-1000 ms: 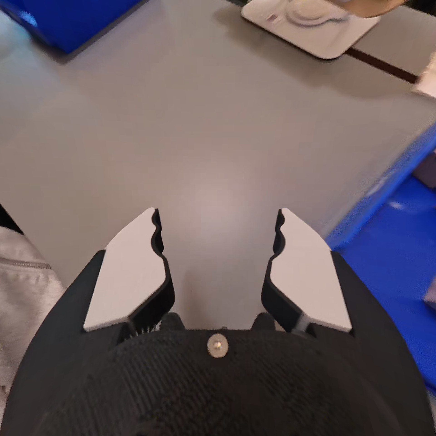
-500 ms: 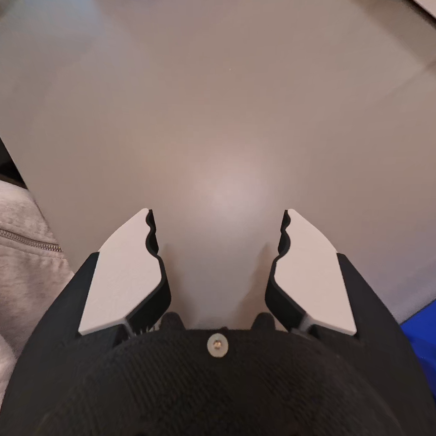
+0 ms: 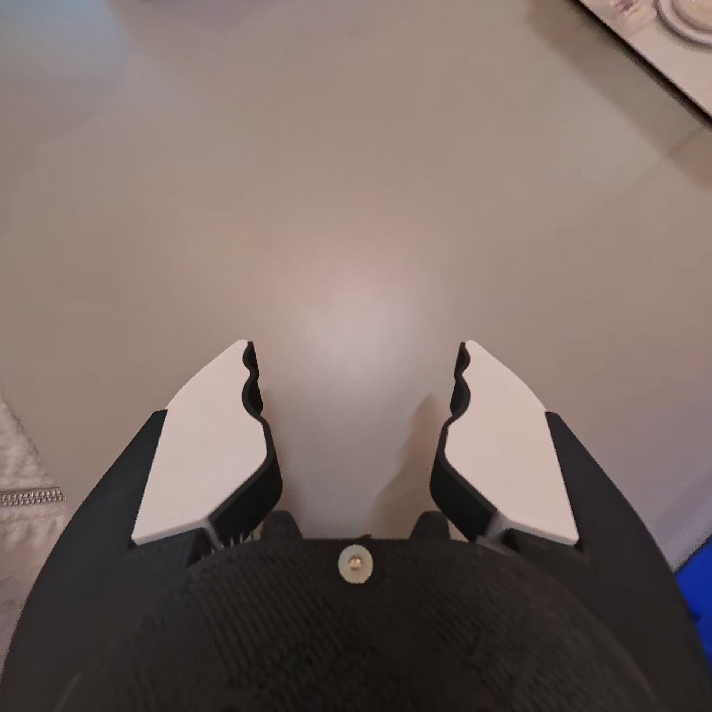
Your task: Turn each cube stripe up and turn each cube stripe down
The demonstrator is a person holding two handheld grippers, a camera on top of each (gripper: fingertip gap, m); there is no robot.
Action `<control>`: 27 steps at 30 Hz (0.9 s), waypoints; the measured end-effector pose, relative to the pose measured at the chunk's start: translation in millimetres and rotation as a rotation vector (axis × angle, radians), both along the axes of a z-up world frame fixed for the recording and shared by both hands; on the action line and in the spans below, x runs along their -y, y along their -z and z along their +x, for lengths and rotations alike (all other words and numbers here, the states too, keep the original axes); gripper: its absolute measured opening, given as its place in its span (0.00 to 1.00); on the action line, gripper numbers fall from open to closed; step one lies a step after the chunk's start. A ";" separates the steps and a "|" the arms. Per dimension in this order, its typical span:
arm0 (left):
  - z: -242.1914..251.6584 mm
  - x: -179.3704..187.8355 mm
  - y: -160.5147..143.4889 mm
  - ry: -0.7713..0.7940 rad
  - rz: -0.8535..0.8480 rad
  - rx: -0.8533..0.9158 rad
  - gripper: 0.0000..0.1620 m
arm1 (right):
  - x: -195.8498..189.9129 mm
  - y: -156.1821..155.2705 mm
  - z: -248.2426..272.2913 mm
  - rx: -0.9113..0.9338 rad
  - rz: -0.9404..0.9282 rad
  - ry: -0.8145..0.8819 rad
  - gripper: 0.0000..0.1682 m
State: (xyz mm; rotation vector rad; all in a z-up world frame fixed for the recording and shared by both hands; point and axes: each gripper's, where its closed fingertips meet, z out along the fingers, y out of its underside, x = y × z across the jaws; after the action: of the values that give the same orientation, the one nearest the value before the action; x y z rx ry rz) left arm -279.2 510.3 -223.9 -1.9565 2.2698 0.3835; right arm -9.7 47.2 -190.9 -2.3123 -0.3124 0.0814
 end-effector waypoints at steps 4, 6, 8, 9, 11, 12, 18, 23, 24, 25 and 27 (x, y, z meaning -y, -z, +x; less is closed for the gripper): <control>3.4 1.1 -33.6 -0.045 0.069 0.117 0.28 | -4.7 -8.9 -7.7 -0.012 0.032 -0.026 0.58; 13.6 4.9 -67.0 -0.070 0.103 0.249 0.28 | -5.0 -13.1 -8.0 -0.004 0.046 -0.032 0.58; 33.3 19.2 -108.1 -0.086 0.094 0.449 0.28 | -7.1 -19.2 -7.2 -0.013 0.073 -0.025 0.58; 49.3 33.5 -130.9 -0.075 0.058 0.588 0.28 | -8.8 -22.4 -7.5 -0.029 0.086 -0.022 0.58; 85.5 77.8 -177.3 -0.004 -0.091 0.891 0.28 | -13.4 -29.1 -10.5 -0.069 0.108 -0.027 0.58; 100.9 103.3 -198.6 0.049 -0.176 1.027 0.28 | -16.8 -34.0 -13.3 -0.091 0.125 -0.035 0.59; 158.6 223.5 -248.9 0.257 -0.549 1.450 0.28 | -41.5 -72.3 -27.2 -0.145 0.275 -0.068 0.62; 191.2 297.6 -249.7 0.344 -0.872 1.617 0.28 | -53.1 -101.6 -30.6 -0.243 0.364 -0.059 0.62; 197.2 308.3 -246.4 0.350 -0.931 1.633 0.28 | -54.9 -107.5 -29.5 -0.251 0.392 -0.057 0.62; 203.1 317.5 -241.3 0.357 -0.976 1.642 0.28 | -56.2 -111.9 -28.5 -0.251 0.414 -0.060 0.61; 214.9 332.5 -230.1 0.354 -1.055 1.652 0.28 | -58.3 -117.3 -26.9 -0.246 0.442 -0.068 0.61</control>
State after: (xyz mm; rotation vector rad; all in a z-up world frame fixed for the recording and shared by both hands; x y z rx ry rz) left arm -64.3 177.8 6.2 -0.9480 1.3864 -1.9334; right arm -36.6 105.5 -73.6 -1.8315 -0.2533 0.2977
